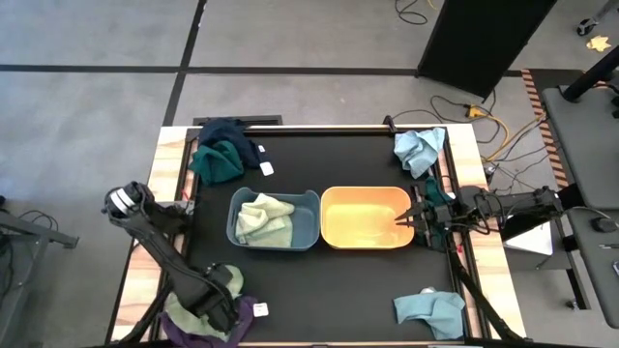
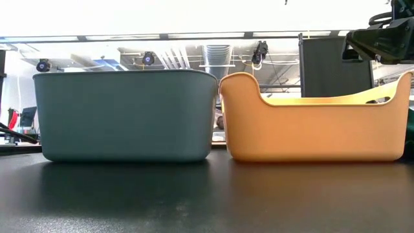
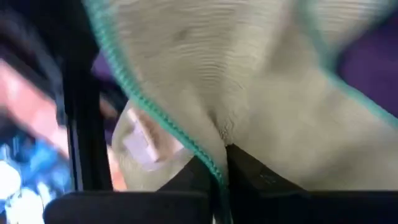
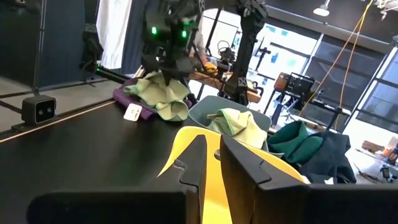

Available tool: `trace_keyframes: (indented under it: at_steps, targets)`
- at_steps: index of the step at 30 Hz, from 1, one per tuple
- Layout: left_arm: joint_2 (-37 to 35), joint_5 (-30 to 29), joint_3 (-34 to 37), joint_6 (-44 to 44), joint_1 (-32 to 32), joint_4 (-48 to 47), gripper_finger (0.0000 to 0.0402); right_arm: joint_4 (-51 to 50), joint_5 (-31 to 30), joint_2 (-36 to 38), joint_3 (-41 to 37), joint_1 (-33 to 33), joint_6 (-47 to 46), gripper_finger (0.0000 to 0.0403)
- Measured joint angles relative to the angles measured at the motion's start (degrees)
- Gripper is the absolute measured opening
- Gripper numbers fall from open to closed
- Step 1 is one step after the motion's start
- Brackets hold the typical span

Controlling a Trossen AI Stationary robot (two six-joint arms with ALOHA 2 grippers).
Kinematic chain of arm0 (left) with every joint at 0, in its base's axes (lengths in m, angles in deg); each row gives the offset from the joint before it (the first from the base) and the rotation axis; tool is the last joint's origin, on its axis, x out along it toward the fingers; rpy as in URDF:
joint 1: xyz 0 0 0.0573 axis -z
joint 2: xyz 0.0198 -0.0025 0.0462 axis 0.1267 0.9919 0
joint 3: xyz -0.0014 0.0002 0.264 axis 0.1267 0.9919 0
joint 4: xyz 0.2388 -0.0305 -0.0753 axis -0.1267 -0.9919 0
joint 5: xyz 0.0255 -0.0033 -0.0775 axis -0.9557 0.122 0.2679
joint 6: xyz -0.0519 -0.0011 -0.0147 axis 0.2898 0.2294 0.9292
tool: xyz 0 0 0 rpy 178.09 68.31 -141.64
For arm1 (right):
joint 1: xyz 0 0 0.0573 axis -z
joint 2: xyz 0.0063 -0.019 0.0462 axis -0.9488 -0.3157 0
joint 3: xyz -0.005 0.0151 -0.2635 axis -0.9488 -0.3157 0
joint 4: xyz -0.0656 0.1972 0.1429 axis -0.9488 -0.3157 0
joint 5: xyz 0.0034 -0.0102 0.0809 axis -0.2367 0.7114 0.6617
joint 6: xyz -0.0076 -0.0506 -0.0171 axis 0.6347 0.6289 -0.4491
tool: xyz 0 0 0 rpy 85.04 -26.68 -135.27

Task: Sort towels by color in basket
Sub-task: Put the green towel into the blue bin

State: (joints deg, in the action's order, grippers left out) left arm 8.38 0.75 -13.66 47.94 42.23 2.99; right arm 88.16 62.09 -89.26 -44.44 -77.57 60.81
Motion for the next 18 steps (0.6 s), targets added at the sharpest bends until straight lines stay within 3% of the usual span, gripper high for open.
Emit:
trace_keyframes:
  at_steps: [4,8,13,15,18]
  targets:
    - [-0.41,-14.91,-11.33,-10.46,0.75,-7.02,0.0003,0.03,0.0,0.0,0.0,0.0,-0.03,0.0038]
    - [-0.5,-19.72,-24.48,-15.76,0.63,-19.42,0.0002,0.62,0.06,0.0,0.0,0.0,-5.09,0.0038]
    - [-4.36,-32.78,-34.54,-19.21,-0.65,-18.86,0.0001,6.77,-1.27,-0.04,0.0,0.01,-18.37,0.0038]
    - [-6.1,-40.22,-37.44,-21.03,-1.04,-18.39,0.0001,10.75,-5.02,-0.04,0.0,0.0,-23.92,0.0038]
    - [-8.94,-54.68,-40.5,-23.3,-1.8,-18.51,0.0,17.2,-16.92,-0.04,0.0,0.0,-36.52,0.0038]
